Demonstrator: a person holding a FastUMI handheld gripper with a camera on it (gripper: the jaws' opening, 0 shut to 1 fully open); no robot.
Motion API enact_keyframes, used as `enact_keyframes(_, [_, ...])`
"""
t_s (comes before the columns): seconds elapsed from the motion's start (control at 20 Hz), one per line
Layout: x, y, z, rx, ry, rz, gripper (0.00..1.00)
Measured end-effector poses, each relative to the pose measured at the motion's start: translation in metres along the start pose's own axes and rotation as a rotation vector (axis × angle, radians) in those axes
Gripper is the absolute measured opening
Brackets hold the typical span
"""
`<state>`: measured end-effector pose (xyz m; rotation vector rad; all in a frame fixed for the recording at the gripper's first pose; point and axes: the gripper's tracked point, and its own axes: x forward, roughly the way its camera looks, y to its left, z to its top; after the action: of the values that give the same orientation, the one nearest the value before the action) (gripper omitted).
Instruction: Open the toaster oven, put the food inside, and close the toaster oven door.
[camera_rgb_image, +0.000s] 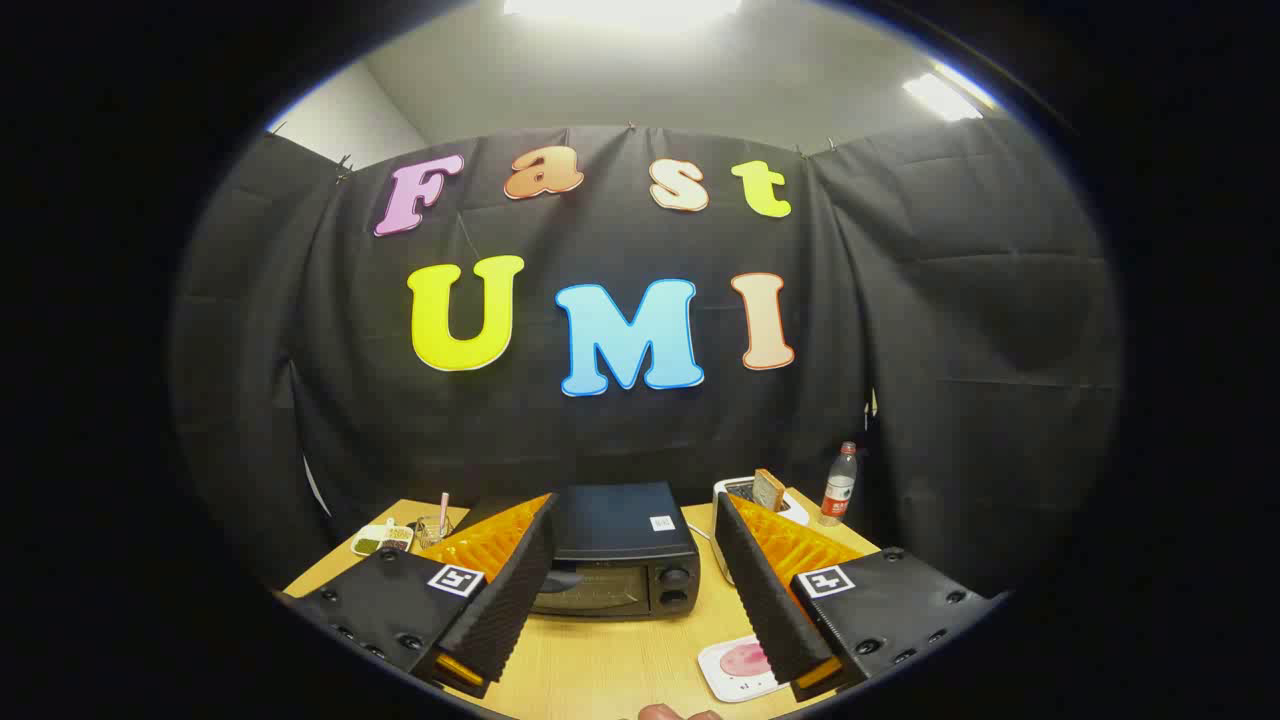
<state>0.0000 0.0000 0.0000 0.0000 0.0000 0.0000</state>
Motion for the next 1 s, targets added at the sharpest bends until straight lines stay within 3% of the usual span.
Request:
enact_keyframes(0.3, [0.025,-0.004,0.014,-0.003,-0.017,-0.037,0.98])
enact_keyframes(1.0, [0.061,0.009,-0.032,-0.029,0.089,-0.024,0.98])
